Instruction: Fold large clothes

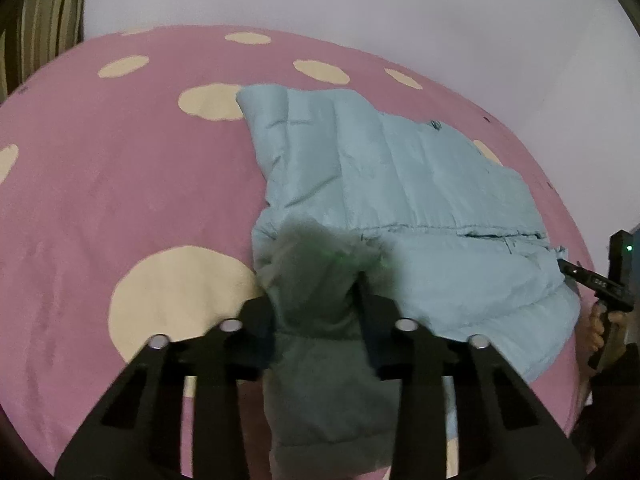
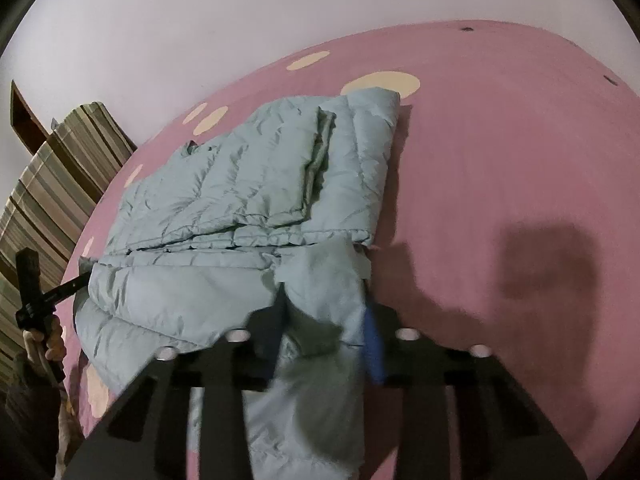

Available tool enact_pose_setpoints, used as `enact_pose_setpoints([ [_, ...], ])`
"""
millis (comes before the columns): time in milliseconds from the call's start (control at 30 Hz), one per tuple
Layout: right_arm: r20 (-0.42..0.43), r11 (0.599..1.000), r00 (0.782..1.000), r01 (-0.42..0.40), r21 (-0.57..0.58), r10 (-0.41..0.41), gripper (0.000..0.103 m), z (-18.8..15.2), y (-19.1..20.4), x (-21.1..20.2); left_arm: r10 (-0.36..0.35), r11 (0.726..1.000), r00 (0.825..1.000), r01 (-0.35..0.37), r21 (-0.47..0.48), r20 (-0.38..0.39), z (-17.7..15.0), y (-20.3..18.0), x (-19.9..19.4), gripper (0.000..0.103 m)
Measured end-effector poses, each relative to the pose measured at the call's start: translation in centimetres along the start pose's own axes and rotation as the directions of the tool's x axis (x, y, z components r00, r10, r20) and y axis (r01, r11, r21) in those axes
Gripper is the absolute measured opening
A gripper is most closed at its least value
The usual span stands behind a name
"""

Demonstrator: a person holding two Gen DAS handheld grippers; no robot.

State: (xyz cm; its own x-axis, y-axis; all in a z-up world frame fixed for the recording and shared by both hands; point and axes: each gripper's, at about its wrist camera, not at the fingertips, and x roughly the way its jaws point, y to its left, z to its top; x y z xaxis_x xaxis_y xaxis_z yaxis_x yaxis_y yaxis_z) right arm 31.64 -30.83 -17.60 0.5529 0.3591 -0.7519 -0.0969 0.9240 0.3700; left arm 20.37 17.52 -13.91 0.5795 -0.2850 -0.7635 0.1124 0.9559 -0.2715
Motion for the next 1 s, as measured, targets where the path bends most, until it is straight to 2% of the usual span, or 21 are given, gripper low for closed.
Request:
enact_pose_setpoints([
  [67, 0.007, 1.000, 1.000, -0.003, -0.004, 0.003, 0.015, -0.1, 0.2, -0.2, 0.011, 1.000, 1.000, -0.011, 0.008, 0.013, 0.0, -0.2, -0.4, 0.014],
  [167, 0.026, 1.000, 1.000, 0.000, -0.017, 0.000, 0.009, -0.4, 0.6, -0.9, 0.031, 0.999, 0.999, -0.033, 0.036, 0.039, 0.0, -1.0, -1.2, 0.007],
  [500, 0.146, 0.999, 0.989, 0.005, -0.044, 0.002, 0.006, 1.3, 2.3, -5.3, 0.090, 0.992, 0.986, -0.101, 0.077, 0.144, 1.7, -2.9, -4.7, 0.003],
  [700, 0.194, 0.999, 0.981, 0.011, -0.046, -0.002, 0.006, 4.9, 3.0, -5.5, 0.127, 0.987, 0.976, -0.142, 0.072, 0.176, 5.4, -3.3, -4.7, 0.003],
  [1000, 0.213, 0.998, 0.975, 0.064, -0.019, -0.058, 0.006, 13.5, 3.4, -1.1, 0.209, 0.974, 0.963, -0.221, 0.054, 0.172, 14.6, -3.0, 0.1, 0.002],
])
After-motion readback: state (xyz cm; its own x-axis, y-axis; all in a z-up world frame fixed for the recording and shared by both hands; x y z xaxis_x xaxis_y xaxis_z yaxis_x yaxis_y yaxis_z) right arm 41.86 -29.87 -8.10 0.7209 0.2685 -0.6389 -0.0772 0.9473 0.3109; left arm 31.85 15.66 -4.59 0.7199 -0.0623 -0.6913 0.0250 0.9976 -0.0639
